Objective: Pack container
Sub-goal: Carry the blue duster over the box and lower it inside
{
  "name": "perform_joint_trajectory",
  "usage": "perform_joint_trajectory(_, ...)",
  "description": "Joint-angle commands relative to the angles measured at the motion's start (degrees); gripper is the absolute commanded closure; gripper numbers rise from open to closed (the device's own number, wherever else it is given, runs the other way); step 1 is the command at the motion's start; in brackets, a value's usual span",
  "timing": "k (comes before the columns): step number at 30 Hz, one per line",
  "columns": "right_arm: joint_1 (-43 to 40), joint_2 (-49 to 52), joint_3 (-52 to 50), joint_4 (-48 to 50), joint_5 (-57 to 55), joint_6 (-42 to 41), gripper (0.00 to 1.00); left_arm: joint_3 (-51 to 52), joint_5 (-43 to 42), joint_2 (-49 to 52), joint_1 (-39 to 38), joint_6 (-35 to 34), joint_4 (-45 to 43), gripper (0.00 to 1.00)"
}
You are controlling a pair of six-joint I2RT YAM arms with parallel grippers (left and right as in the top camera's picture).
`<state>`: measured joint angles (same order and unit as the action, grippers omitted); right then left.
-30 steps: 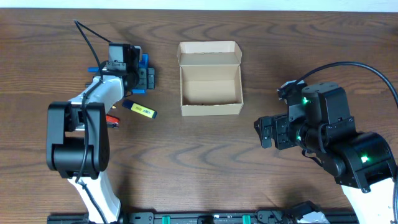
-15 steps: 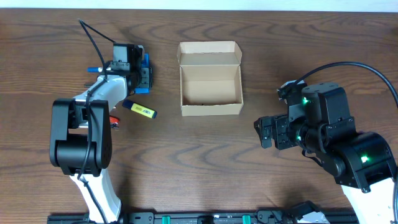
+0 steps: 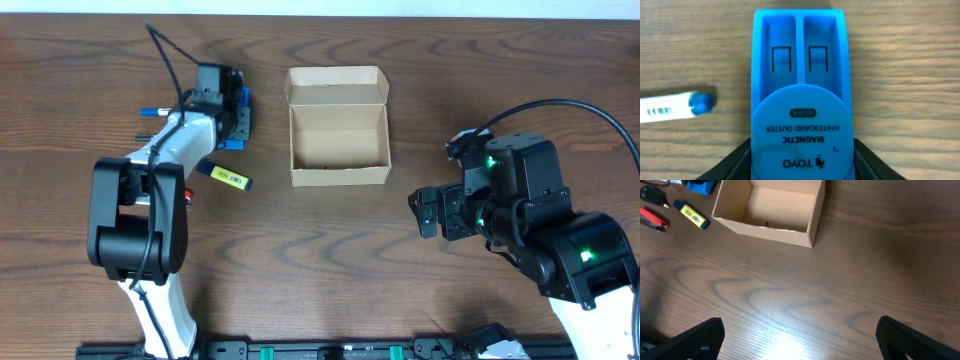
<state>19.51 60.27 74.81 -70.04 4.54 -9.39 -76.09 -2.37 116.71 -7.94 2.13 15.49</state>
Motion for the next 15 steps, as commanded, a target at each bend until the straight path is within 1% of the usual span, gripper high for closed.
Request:
perform_joint_trajectory(1, -0.35, 0.00, -0.15, -0.07, 0.00, 0.70, 0.01, -7.69, 1.46, -0.85, -1.49, 2.97, 4.83, 0.75)
perform_joint_trajectory(3, -0.35, 0.00, -0.15, -0.04, 0.00, 0.70, 0.01, -11.87, 1.46, -2.01, -1.84, 3.63, 9.49, 0.81)
perform_joint_trajectory(6, -0.35, 0.00, -0.15, -0.04, 0.00, 0.70, 0.01, -16.90, -1.05, -4.74, -2.21, 6.82, 15.30, 0.87)
perform_joint_trajectory(8, -0.35, 0.00, -0.15, -0.07, 0.00, 0.70, 0.01, -18.93, -5.88, -7.23, -2.49, 12.28, 18.43, 0.89)
perform_joint_trajectory(12, -0.35, 0.00, -0.15, -0.04, 0.00, 0.70, 0.01, -19.47, -17.62, -12.59, -3.80, 26.95, 23.02, 0.88)
perform_joint_trajectory(13, -0.35, 0.00, -0.15, -0.04, 0.00, 0.70, 0.01, -19.50, -19.98, -13.46, -4.31, 31.12, 24.46, 0.88)
perform_joint_trajectory(15, -0.35, 0.00, -0.15, -0.04, 0.00, 0.70, 0.01, -19.47, -23.32, -14.32, -5.38, 37.22, 26.77, 0.88)
